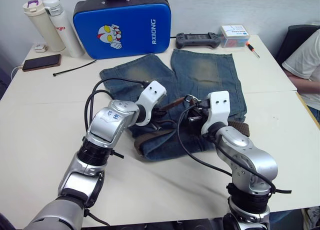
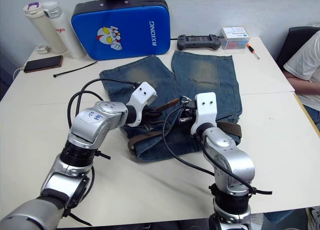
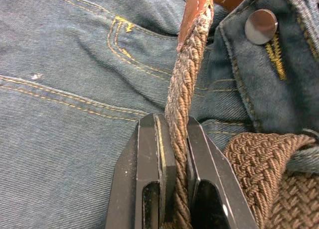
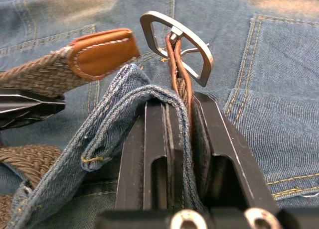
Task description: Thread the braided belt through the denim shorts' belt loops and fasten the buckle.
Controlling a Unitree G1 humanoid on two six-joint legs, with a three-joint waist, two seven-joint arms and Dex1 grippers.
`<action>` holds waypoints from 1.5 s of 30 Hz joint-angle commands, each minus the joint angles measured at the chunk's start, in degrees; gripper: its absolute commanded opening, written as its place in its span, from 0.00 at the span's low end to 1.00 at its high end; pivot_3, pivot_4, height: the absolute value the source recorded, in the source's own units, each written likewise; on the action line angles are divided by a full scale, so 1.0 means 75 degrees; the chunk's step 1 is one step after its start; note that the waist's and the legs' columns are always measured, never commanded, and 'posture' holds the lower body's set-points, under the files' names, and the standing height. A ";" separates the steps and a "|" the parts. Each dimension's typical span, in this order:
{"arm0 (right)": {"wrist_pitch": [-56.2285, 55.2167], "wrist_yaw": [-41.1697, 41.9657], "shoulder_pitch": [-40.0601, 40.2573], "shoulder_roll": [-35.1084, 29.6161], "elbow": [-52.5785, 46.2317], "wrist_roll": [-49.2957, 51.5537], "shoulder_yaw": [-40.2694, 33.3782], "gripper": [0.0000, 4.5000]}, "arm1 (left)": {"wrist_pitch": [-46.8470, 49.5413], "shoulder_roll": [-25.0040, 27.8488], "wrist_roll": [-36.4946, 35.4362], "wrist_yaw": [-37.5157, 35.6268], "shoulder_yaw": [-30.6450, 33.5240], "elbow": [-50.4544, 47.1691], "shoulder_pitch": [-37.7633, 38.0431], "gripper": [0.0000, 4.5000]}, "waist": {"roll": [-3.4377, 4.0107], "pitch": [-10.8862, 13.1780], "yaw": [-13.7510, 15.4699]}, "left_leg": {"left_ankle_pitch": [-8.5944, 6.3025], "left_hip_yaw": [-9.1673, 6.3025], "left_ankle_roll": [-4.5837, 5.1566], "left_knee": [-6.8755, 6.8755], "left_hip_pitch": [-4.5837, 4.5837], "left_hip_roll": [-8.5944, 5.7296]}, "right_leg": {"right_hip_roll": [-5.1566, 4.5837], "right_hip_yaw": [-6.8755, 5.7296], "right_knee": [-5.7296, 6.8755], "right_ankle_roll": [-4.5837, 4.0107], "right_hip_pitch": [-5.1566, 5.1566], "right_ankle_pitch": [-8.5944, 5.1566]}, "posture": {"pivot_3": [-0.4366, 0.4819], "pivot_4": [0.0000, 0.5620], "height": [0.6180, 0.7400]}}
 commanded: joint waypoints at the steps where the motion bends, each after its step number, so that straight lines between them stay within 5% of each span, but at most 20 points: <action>1: -0.0160 0.0128 -0.0091 -0.0062 -0.0314 0.0090 0.0170 0.00 | 0.0048 -0.0114 -0.0103 0.0003 -0.0086 -0.0376 -0.0099 0.00 | 0.0000 0.0000 0.0001 | 0.0000 0.0000 0.0000 0.0000 0.0000 0.0000 | 0.0000 0.0000 -0.0001 0.0000 0.0000 0.0000 | 0.48 0.27 1.00; 24: 0.0032 0.1059 0.0047 -0.1181 -0.0516 0.0299 0.1208 0.00 | -0.0216 -0.0395 0.0047 0.0354 -0.0116 -0.0109 -0.0218 0.00 | 0.0000 0.0000 0.0022 | 0.0000 0.0001 0.0000 0.0000 0.0000 0.0000 | -0.0001 0.0001 -0.0012 0.0000 0.0000 0.0000 | 0.48 0.27 1.00; 41: -0.0779 0.3328 -0.0436 -0.3876 -0.0216 0.0435 0.2097 0.00 | -0.0790 -0.0732 0.0183 0.0328 -0.0492 0.0270 -0.0266 0.00 | -0.0001 0.0000 0.0041 | 0.0000 0.0002 0.0000 0.0004 -0.0001 0.0000 | -0.0002 0.0000 -0.0038 0.0000 0.0004 0.0000 | 0.48 0.27 1.00; 42: -0.0734 0.3438 -0.0440 -0.3909 -0.0224 0.0570 0.1880 0.18 | -0.0793 -0.0721 0.0182 0.0323 -0.0491 0.0250 -0.0243 0.00 | -0.0001 0.0000 0.0043 | 0.0000 0.0000 0.0000 0.0004 -0.0001 0.0001 | -0.0001 -0.0002 -0.0041 0.0000 0.0005 0.0000 | 0.48 0.27 1.00; 45: -0.0737 0.3911 -0.0490 -0.4182 -0.0254 0.0885 0.1372 0.38 | -0.0822 -0.0701 0.0179 0.0314 -0.0503 0.0216 -0.0170 0.00 | -0.0001 0.0000 0.0052 | 0.0000 0.0001 0.0000 0.0005 -0.0001 0.0000 | -0.0002 -0.0001 -0.0041 0.0000 0.0006 0.0000 | 0.48 0.27 1.00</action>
